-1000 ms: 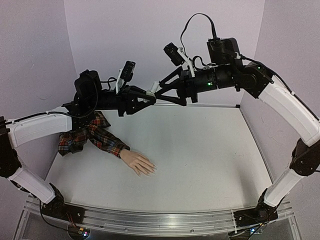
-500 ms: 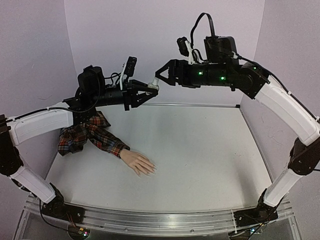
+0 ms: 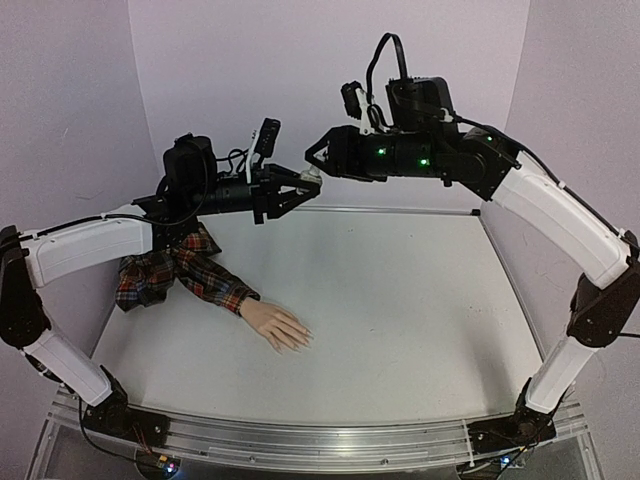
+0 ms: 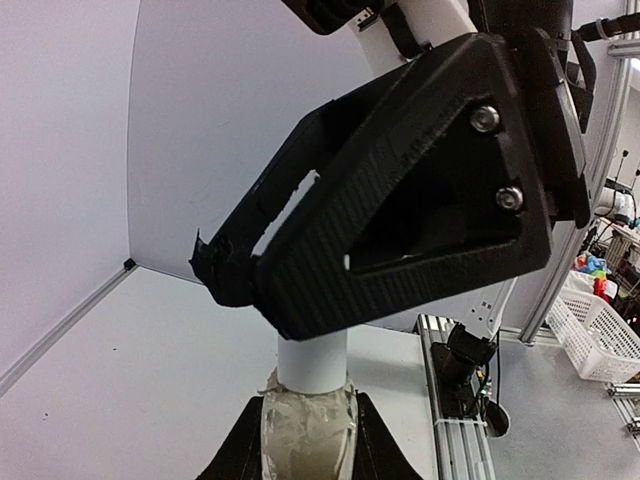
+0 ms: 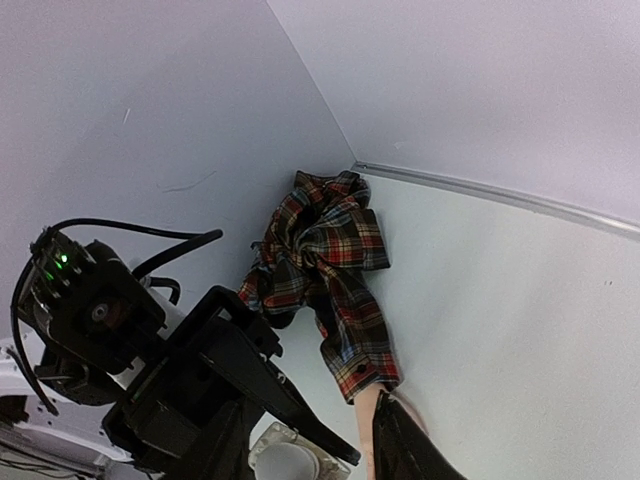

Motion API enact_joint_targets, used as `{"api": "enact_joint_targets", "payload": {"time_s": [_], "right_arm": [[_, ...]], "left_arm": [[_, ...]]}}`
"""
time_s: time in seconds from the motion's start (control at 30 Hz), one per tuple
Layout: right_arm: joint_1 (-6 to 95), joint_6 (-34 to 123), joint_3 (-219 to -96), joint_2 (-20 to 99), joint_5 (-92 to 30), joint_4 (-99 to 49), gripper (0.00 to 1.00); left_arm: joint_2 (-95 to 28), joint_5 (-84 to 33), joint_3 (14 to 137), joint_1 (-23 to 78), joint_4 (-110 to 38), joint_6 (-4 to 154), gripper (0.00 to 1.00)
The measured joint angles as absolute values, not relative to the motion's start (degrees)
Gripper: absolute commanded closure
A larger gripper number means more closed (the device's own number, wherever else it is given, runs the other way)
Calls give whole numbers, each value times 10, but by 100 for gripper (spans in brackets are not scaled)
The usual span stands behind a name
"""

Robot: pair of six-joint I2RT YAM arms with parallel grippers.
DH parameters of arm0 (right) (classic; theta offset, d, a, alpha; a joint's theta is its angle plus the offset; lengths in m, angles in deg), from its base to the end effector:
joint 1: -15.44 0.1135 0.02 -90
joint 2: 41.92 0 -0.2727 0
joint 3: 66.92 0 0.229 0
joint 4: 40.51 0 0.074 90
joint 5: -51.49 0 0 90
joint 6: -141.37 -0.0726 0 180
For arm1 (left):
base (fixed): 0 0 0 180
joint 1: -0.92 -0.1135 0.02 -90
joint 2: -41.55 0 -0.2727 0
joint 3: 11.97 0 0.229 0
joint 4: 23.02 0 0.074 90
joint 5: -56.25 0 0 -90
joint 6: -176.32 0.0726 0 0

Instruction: Paint the nails

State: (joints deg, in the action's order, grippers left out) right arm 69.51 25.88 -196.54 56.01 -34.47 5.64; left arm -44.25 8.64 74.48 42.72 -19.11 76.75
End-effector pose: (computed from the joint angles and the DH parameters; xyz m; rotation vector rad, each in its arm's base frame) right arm 0.2272 0.3222 0.4673 -0.5332 1.8775 1.0201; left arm 0.2329 -0.2739 0.3982 1.0368 1.2851 -1.2466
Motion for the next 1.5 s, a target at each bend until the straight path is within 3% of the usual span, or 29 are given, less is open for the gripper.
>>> {"api": "enact_joint_targets", "payload": {"time_s": [0.1,0.2,0.43,0.83,0.87,0.97,1.07,1.27,1.5], "right_arm": [[695,255,-1966,560,-337,53,92],[696,265,-1967,560,-331,53,100],[687,359,-1951,545,-240,33,100],[676,611,-1905,503,80,-3,99],[673,620,-1909,508,96,-4,91],[666,634,-1915,518,118,-2,56],[666,623,-1915,520,96,13,39],[670,535,-1910,517,-61,21,23],[670,371,-1898,509,-199,26,27]], "left_arm": [[-443,86,745,427,-189,760,100],[-444,93,745,427,-186,749,100],[-444,155,744,422,-155,686,100],[-444,373,721,438,38,481,100],[-444,380,721,438,40,474,100],[-442,383,721,435,24,479,100],[-427,345,723,432,-47,532,100],[-389,223,726,428,-188,658,100],[-380,103,733,427,-269,758,100]]}}
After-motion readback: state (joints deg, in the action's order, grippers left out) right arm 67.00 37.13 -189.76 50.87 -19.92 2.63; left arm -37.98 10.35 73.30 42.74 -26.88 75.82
